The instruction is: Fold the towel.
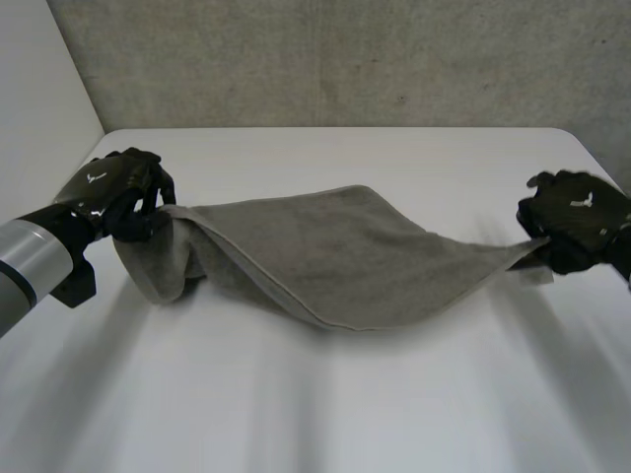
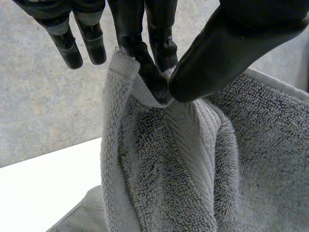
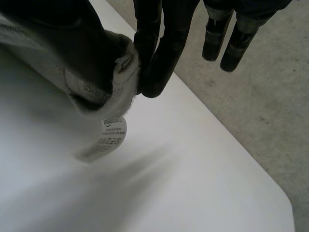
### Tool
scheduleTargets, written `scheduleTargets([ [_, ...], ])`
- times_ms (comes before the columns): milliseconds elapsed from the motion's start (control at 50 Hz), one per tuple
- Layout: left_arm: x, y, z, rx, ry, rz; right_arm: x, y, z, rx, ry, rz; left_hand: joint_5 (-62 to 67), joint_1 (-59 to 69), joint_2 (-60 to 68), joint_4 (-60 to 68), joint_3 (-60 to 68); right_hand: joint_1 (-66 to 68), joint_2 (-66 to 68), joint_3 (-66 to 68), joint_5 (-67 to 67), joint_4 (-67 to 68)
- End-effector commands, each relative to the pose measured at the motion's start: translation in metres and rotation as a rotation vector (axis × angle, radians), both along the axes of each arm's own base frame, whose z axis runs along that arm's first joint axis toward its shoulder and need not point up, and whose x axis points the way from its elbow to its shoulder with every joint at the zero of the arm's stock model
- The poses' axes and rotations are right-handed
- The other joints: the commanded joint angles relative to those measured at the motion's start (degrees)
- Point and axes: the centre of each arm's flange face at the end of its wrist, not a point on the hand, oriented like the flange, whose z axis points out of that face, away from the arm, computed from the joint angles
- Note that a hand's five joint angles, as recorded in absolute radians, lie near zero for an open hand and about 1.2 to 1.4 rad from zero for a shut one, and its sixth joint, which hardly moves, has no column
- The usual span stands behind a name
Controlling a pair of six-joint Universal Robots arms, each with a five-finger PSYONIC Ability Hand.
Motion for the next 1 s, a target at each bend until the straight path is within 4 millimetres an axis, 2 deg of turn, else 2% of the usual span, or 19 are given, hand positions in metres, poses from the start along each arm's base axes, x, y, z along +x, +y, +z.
scheduleTargets([
  [20,-0.002,0.002,0.010,0.002,-0.081,-0.023,0.005,-0.010,0.021,0.100,0.076,0.009,1.8,4.4,2.4,-3.2,-2.8,6.0,3.6,-0.3,4.2,-3.0],
  [120,-0.004,-0.004,0.008,-0.032,-0.182,-0.045,0.022,-0.020,0.019,0.087,0.167,0.043,1.8,4.4,2.4,-3.2,-2.8,6.0,3.6,-0.3,4.2,-3.0],
  [240,-0.007,-0.038,-0.013,-0.038,-0.271,-0.051,0.044,-0.037,0.010,0.048,0.194,0.078,1.8,4.4,2.4,-3.2,-2.8,6.0,3.6,-0.3,4.2,-3.0],
  [300,-0.018,-0.064,-0.022,-0.073,-0.289,-0.059,0.055,-0.063,0.005,-0.049,0.182,0.086,1.8,4.4,2.4,-3.2,-2.8,6.0,3.6,-0.3,4.2,-3.0],
  [340,-0.026,-0.083,-0.021,-0.127,-0.290,-0.054,0.066,-0.092,0.018,-0.233,0.167,0.065,1.8,4.4,2.4,-3.2,-2.8,6.0,3.6,-0.3,4.2,-3.0],
  [400,-0.051,-0.114,-0.004,-0.308,-0.272,-0.053,0.074,-0.107,0.036,-0.366,0.156,0.037,1.8,4.4,2.4,-3.2,-2.8,6.0,3.6,-0.3,4.2,-3.0],
  [480,-0.077,-0.141,0.079,-0.760,-0.165,-0.006,0.083,-0.132,0.121,-0.744,0.016,-0.117,1.8,4.4,2.4,-3.2,-2.8,6.0,3.6,-0.3,4.2,-3.0],
  [500,-0.077,-0.141,0.080,-0.761,-0.164,-0.006,0.079,-0.129,0.156,-0.843,-0.059,-0.157,1.8,4.4,2.4,-3.2,-2.8,6.0,3.6,-0.3,4.2,-3.0],
  [520,-0.080,-0.138,0.115,-0.915,-0.112,0.024,0.079,-0.129,0.156,-0.844,-0.060,-0.157,1.8,4.4,2.4,-3.2,-2.8,6.0,3.6,-0.3,4.2,-3.0],
  [540,-0.080,-0.130,0.150,-1.038,-0.050,0.045,0.075,-0.122,0.187,-0.925,-0.137,-0.171,1.8,4.4,2.4,-3.2,-2.8,6.0,3.6,-0.3,4.2,-3.0],
  [560,-0.080,-0.130,0.150,-1.039,-0.049,0.046,0.070,-0.112,0.211,-0.981,-0.202,-0.167,1.8,4.4,2.4,-3.2,-2.8,6.0,3.6,-0.3,4.2,-3.0],
  [600,-0.073,-0.106,0.206,-1.189,0.092,0.059,0.068,-0.103,0.227,-1.008,-0.256,-0.148,1.8,4.4,2.4,-3.2,-2.8,6.0,3.6,-0.3,4.2,-3.0],
  [640,-0.071,-0.099,0.220,-1.210,0.142,0.043,0.068,-0.098,0.233,-1.010,-0.284,-0.123,1.8,4.4,2.4,-3.2,-2.8,6.0,3.6,-0.3,4.2,-3.0],
  [680,-0.069,-0.096,0.224,-1.204,0.168,0.025,0.070,-0.095,0.230,-0.983,-0.289,-0.092,1.8,4.4,2.4,-3.2,-2.8,6.0,3.6,-0.3,4.2,-3.0],
  [780,-0.064,-0.104,0.202,-1.135,0.142,0.023,0.070,-0.095,0.172,-0.733,-0.207,-0.013,1.8,4.4,2.4,-3.2,-2.8,6.0,3.6,-0.3,4.2,-3.0],
  [820,-0.055,-0.117,0.167,-1.041,0.087,0.011,0.068,-0.094,0.156,-0.673,-0.186,0.000,1.8,4.4,2.4,-3.2,-2.8,6.0,3.6,-0.3,4.2,-3.0],
  [840,-0.055,-0.117,0.167,-1.041,0.086,0.011,0.068,-0.094,0.156,-0.673,-0.186,0.000,1.8,4.4,2.4,-3.2,-2.8,6.0,3.6,-0.3,4.2,-3.0],
  [880,-0.042,-0.127,0.128,-0.935,0.034,-0.002,0.067,-0.092,0.118,-0.562,-0.139,0.030,1.8,4.4,2.4,-3.2,-2.8,6.0,3.6,-0.3,4.2,-3.0],
  [1000,-0.038,-0.126,0.068,-0.764,-0.007,-0.045,0.066,-0.083,0.064,-0.425,-0.050,0.075,1.8,4.4,2.4,-3.2,-2.8,6.0,3.6,-0.3,4.2,-3.0],
])
